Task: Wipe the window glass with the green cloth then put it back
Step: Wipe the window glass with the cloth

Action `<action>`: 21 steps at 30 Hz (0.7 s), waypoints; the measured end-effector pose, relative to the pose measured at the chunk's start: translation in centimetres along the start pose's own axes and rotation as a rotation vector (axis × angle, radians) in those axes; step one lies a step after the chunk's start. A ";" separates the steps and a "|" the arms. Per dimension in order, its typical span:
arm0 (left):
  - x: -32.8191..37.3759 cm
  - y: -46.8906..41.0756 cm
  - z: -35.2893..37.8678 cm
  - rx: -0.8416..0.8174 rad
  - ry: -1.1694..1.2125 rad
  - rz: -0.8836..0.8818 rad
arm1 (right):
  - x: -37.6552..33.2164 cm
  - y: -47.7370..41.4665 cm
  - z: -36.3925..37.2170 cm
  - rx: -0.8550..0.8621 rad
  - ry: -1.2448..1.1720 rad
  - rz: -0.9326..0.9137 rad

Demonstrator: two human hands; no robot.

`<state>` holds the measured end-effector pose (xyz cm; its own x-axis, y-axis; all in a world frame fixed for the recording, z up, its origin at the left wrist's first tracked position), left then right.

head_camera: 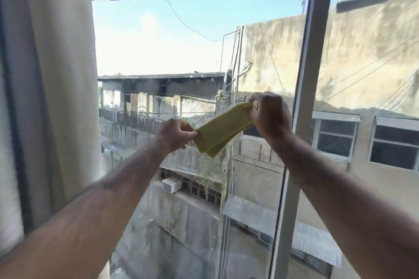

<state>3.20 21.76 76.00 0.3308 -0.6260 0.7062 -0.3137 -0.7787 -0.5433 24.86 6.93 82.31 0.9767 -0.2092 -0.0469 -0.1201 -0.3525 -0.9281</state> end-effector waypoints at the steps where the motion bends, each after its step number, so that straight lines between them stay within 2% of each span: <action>1: 0.4 -0.6 0.4 0.013 -0.018 0.022 | -0.6 -1.5 0.1 0.022 -0.009 -0.006; 4: 1.8 -1.8 1.5 0.014 -0.179 0.148 | -2.4 -4.2 1.4 0.054 -0.052 0.033; 7: 2.3 -2.4 1.9 -0.044 -0.641 0.318 | -4.0 -4.0 4.0 0.022 -0.070 0.102; 9: 2.0 -2.7 1.3 0.003 -0.796 0.413 | -4.8 -3.1 5.6 0.050 -0.098 0.135; 11: 1.5 -3.4 -0.2 0.161 -0.735 0.560 | -5.4 -1.8 7.3 0.116 -0.147 0.154; 13: 1.1 -4.9 -2.3 0.413 -0.665 0.717 | -6.2 0.0 9.2 0.146 -0.122 0.157; 15: 0.4 -7.2 -4.2 0.601 -0.673 0.752 | -6.9 1.5 11.1 0.171 -0.092 0.151; 18: -2.0 -10.2 -5.9 0.584 -0.710 0.596 | -6.7 2.0 13.2 0.267 -0.048 0.118; 21: -4.2 -11.6 -5.7 0.602 -0.731 0.610 | -5.8 0.4 14.5 0.297 0.045 0.005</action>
<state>0.36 33.66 81.92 0.7727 -0.6296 -0.0807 -0.1864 -0.1037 -0.9770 21.74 21.25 76.84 0.9666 -0.2530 -0.0418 -0.0615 -0.0705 -0.9956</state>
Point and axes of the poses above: each hand's wrist, its own y-axis away from the middle knuckle, its own z-axis out of the palm, x = y × z, the point moved 1 cm from there along -y, towards the middle knuckle, and after that the axes turned 5 degrees about y, right-handed, at the moved point
